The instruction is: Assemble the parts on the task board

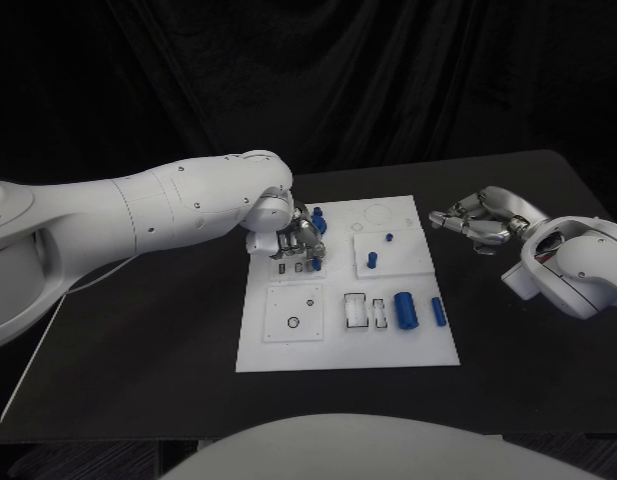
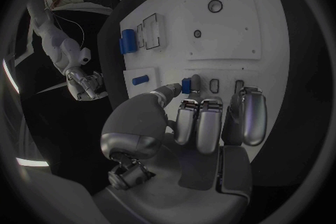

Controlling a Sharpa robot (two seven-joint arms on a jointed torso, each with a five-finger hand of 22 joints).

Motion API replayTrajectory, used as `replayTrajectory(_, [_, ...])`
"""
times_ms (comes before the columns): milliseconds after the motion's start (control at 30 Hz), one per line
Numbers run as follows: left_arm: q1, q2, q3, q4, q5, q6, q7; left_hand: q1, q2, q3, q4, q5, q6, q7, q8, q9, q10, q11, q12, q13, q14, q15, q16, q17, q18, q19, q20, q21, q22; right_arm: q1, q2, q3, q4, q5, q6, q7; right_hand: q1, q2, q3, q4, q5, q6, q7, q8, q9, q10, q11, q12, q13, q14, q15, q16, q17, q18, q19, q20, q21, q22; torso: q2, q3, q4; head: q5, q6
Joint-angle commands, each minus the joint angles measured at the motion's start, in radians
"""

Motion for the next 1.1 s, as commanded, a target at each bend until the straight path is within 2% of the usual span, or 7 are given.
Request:
replayTrajectory(33, [-0.003, 0.002, 0.001, 0.0, 0.003, 0.019, 0.002, 0.002, -0.006, 0.009, -0.003, 0.006, 0.005, -0.001, -0.006, 0.002, 0.105, -0.005, 0.003, 0.263, 0.106, -0.006, 0.003, 0.263, 0.02, 0.002, -0.005, -0.006, 0.099, -0.003, 0.001, 0.001, 0.0, -0.002, 0.01, -0.016, 0.011, 0.003, -0.005, -0.001, 0.006, 0.006, -0.001, -0.003, -0.001, -0.008, -0.001, -0.005, 0.076, 0.044, -0.007, -0.008, 0.179, 0.01, -0.01, -0.001, -0.009, 0.128, -0.001, 0.0004, 0.0013, -0.001, 0.0])
replayTrajectory(167, [-0.003, 0.0, 0.001, -0.001, 0.003, 0.02, -0.002, 0.002, -0.007, 0.023, -0.012, 0.013, 0.008, -0.001, -0.008, 0.005, 0.105, -0.006, 0.003, 0.263, 0.106, -0.007, 0.003, 0.263, 0.02, 0.003, -0.006, -0.007, 0.1, -0.004, 0.001, 0.001, -0.001, -0.002, 0.012, -0.016, 0.012, 0.003, -0.005, -0.002, 0.007, 0.007, -0.002, -0.003, -0.001, -0.009, -0.001, -0.006, 0.074, 0.042, -0.007, -0.011, 0.176, 0.01, -0.011, -0.002, -0.01, 0.127, -0.001, 0.0003, 0.0016, -0.002, 0.0])
replayTrajectory(200, [-0.004, 0.0, 0.001, -0.001, 0.003, 0.02, -0.003, 0.002, -0.009, 0.037, -0.023, 0.033, 0.011, -0.002, -0.009, 0.009, 0.105, -0.006, 0.003, 0.263, 0.106, -0.008, 0.003, 0.263, 0.02, 0.005, -0.007, -0.007, 0.101, -0.004, 0.001, 0.001, -0.001, -0.002, 0.012, -0.016, 0.012, 0.003, -0.005, -0.002, 0.007, 0.007, -0.002, -0.003, -0.001, -0.009, -0.001, -0.006, 0.074, 0.042, -0.007, -0.011, 0.176, 0.01, -0.011, -0.002, -0.01, 0.127, -0.001, 0.0004, 0.0015, -0.002, 0.0])
replayTrajectory(300, [-0.004, -0.001, 0.001, -0.003, 0.003, 0.02, -0.004, -0.003, -0.013, 0.064, -0.04, 0.054, 0.014, -0.002, -0.012, 0.017, 0.105, -0.007, 0.003, 0.263, 0.106, -0.008, 0.003, 0.263, 0.02, 0.007, -0.009, -0.007, 0.104, -0.005, 0.001, 0.001, -0.002, -0.002, 0.014, -0.017, 0.012, 0.003, -0.005, -0.002, 0.007, 0.007, -0.002, -0.003, -0.001, -0.009, -0.001, -0.006, 0.074, 0.042, -0.007, -0.011, 0.176, 0.01, -0.011, -0.002, -0.01, 0.127, -0.002, 0.0001, 0.001, 0.0, 0.0])
replayTrajectory(500, [-0.005, -0.003, 0.001, -0.002, 0.003, 0.019, -0.006, -0.008, -0.017, 0.095, -0.061, 0.075, 0.016, -0.001, -0.015, 0.026, 0.105, -0.007, 0.003, 0.263, 0.106, -0.009, 0.003, 0.263, 0.02, 0.006, -0.009, -0.009, 0.104, -0.006, 0.0, 0.001, -0.002, -0.002, 0.016, -0.018, 0.013, 0.003, -0.005, -0.002, 0.007, 0.007, -0.002, -0.003, -0.001, -0.011, -0.001, -0.007, 0.072, 0.041, -0.007, -0.012, 0.175, 0.011, -0.013, -0.002, -0.014, 0.126, -0.002, 0.0002, 0.0009, 0.002, 0.0])
replayTrajectory(867, [-0.006, -0.014, 0.001, 0.007, 0.003, -0.002, -0.008, -0.012, -0.019, 0.126, -0.085, 0.086, 0.025, -0.002, -0.013, 0.038, 0.105, -0.009, 0.003, 0.263, 0.106, -0.011, 0.003, 0.263, 0.02, 0.006, -0.01, -0.011, 0.106, -0.008, -0.004, 0.001, -0.001, -0.002, 0.019, -0.022, 0.014, 0.003, -0.005, -0.002, 0.008, 0.007, -0.002, -0.003, -0.001, -0.011, -0.001, -0.008, 0.072, 0.04, -0.007, -0.014, 0.174, 0.011, -0.013, -0.002, -0.015, 0.126, -0.001, -0.0003, 0.0008, 0.002, 0.0])
replayTrajectory(1100, [-0.006, -0.039, 0.001, 0.023, 0.003, -0.033, -0.012, -0.022, -0.021, 0.135, -0.087, 0.09, 0.034, -0.004, -0.011, 0.044, 0.105, -0.01, 0.003, 0.263, 0.106, -0.012, 0.003, 0.263, 0.02, 0.009, -0.011, -0.011, 0.107, -0.008, -0.01, 0.001, 0.001, -0.002, 0.021, -0.025, 0.015, 0.003, -0.005, -0.002, 0.008, 0.008, -0.002, -0.003, -0.001, -0.015, -0.002, -0.01, 0.068, 0.038, -0.007, -0.017, 0.171, 0.012, -0.016, -0.002, -0.02, 0.124, -0.002, -0.0006, 0.0003, 0.003, 0.0])
